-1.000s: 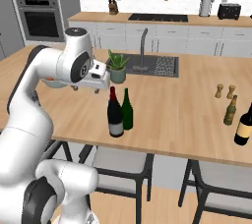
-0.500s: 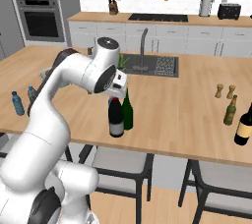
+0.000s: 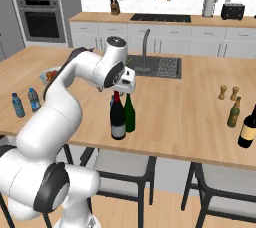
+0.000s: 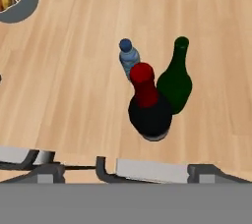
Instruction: Move the plastic bottles in the middle to the plastics group, and the glass bottles in the middle to the glass group.
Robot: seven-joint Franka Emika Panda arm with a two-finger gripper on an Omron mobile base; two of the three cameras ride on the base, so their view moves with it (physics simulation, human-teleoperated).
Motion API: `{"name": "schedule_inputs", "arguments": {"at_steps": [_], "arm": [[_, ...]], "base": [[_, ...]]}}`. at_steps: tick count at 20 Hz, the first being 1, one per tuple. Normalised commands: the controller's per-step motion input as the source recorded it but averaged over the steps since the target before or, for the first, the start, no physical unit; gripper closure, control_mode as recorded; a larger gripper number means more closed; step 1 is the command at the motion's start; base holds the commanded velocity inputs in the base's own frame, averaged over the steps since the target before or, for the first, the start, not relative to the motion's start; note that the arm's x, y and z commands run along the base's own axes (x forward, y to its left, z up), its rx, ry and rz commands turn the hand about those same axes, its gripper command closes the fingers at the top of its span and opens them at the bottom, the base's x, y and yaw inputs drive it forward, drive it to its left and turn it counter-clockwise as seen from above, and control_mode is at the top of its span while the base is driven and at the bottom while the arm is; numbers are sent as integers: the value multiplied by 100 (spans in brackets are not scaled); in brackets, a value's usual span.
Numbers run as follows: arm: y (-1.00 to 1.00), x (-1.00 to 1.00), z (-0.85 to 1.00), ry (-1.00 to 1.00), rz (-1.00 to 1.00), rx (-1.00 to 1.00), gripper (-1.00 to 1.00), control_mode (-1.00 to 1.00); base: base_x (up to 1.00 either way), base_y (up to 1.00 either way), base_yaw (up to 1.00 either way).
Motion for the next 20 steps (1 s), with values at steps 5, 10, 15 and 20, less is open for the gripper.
{"name": "schedule_inputs", "arguments": {"at_steps": [5,10,15,20], "arm": [[10,52,-31,0,0,-16,-100,-100],[1,43,-42,0,0,-14,-100,-100],[0,36,-20,0,-3,-2,-100,-100],[-5,22,-22,0,-3,0,-100,-100]], "base": [[0,0,0],[0,0,0],[0,0,0],[0,0,0]]}}
